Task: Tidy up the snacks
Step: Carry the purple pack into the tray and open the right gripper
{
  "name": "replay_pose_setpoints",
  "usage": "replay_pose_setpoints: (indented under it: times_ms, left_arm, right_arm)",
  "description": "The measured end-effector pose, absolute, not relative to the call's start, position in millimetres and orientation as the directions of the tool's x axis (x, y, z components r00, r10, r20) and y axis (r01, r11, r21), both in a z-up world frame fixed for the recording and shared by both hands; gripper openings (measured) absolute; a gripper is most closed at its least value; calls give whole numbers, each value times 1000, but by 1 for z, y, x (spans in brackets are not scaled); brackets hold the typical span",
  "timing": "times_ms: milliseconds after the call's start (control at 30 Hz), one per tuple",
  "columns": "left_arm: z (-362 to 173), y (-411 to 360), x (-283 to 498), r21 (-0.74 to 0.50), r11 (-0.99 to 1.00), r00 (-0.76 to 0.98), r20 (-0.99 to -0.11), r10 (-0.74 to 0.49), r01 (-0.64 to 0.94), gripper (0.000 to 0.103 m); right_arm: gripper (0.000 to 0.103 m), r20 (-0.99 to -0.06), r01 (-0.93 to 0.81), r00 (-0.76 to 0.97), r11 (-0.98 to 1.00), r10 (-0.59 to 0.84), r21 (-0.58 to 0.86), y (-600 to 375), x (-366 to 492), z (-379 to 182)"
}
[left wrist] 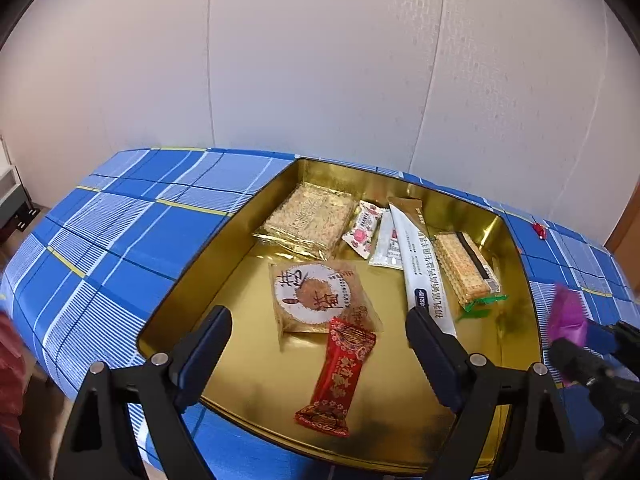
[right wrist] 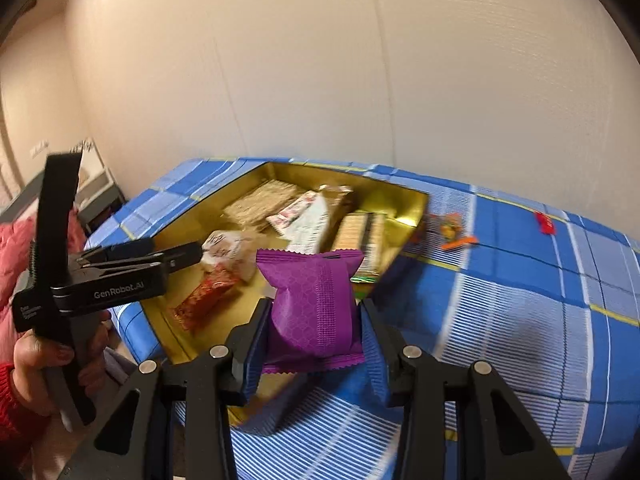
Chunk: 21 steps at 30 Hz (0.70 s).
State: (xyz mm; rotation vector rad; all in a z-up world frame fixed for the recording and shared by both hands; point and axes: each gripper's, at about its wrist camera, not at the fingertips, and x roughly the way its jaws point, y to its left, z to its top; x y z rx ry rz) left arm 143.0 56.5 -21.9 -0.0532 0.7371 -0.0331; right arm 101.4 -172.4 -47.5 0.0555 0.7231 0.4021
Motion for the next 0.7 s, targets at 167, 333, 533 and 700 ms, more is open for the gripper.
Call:
replay_pose_setpoints:
  times_ms: [167, 333, 533, 700]
  left_arm:
    - [-18, 67, 141, -37, 998, 760, -650, 8, -42, 89]
    - [-14, 81, 136, -35, 997, 774, -633, 30, -67, 89]
    - [-14, 95, 138, -73, 993, 764, -645, 22, -90, 89]
    - [-15, 98, 140, -107, 989, 758, -652, 5, -98, 89]
  right_arm:
    - [44, -697, -398, 608, 906, 379, 145, -129, 126, -50]
    - [44, -786, -455, 469, 873, 403, 176, -92, 156, -64]
    - [44, -834, -459, 417, 876, 361, 150, -73, 165, -78]
    - [46, -853, -437, 396, 887, 341, 151, -68, 169, -85]
